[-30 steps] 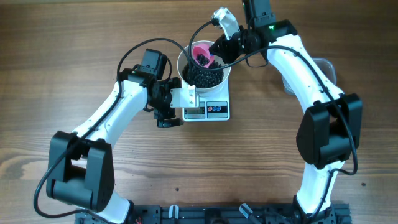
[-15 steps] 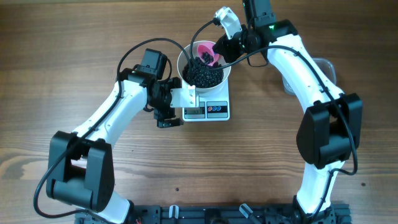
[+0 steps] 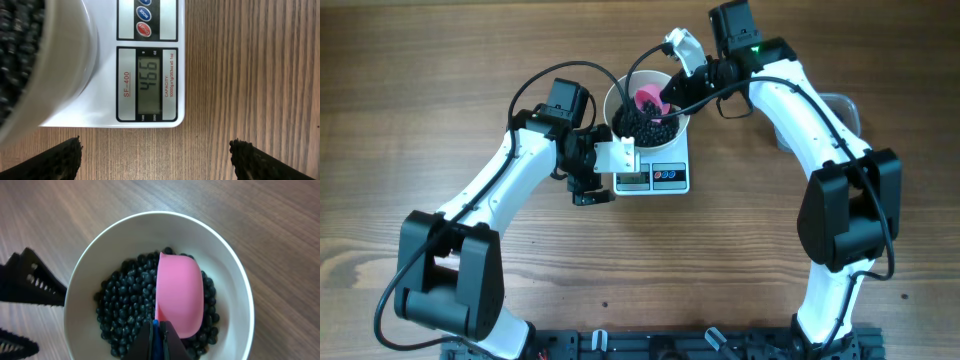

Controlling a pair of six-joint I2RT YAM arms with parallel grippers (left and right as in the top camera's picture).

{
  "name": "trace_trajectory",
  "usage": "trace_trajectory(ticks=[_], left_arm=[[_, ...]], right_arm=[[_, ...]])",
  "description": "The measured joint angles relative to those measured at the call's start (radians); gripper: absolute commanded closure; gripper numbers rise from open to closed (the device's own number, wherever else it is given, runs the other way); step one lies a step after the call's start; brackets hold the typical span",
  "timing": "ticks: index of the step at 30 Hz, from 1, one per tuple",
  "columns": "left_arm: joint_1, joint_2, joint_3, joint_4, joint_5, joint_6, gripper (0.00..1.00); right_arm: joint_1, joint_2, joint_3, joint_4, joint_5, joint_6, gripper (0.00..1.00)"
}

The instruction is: Scoop item into bowl and weigh 150g on scale

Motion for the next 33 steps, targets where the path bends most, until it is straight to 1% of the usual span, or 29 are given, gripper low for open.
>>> trace_trajectory(ticks=[7, 10, 13, 19, 22, 33], left_arm=[[0.0, 0.0, 0.0, -0.001, 0.0, 0.0, 0.0], [0.0, 0.0, 0.0, -0.001, 0.0, 0.0, 0.0], [0.0, 0.0, 0.0, -0.001, 0.0, 0.0, 0.0], [0.0, 0.0, 0.0, 0.0, 0.0, 0.0, 0.0], [0.0, 0.0, 0.0, 0.0, 0.0, 0.0, 0.0], [0.0, 0.0, 0.0, 0.0, 0.0, 0.0, 0.0]], right_arm=[[-0.002, -0.001, 0.001, -0.034, -0.018, -0.011, 0.96], [-0.008, -0.004, 0.001, -0.033, 0.035, -0.012, 0.96], [-0.027, -0.005, 0.001, -0.033, 0.042, -0.011, 0.96], [-0.031, -0.005, 0.0, -0.053, -0.019, -0.017, 0.96], [-0.031, -0.005, 0.0, -0.078, -0.021, -0.073, 0.96], [-0.027, -0.005, 0.0, -0.082, -0.017, -0.237, 0.96]])
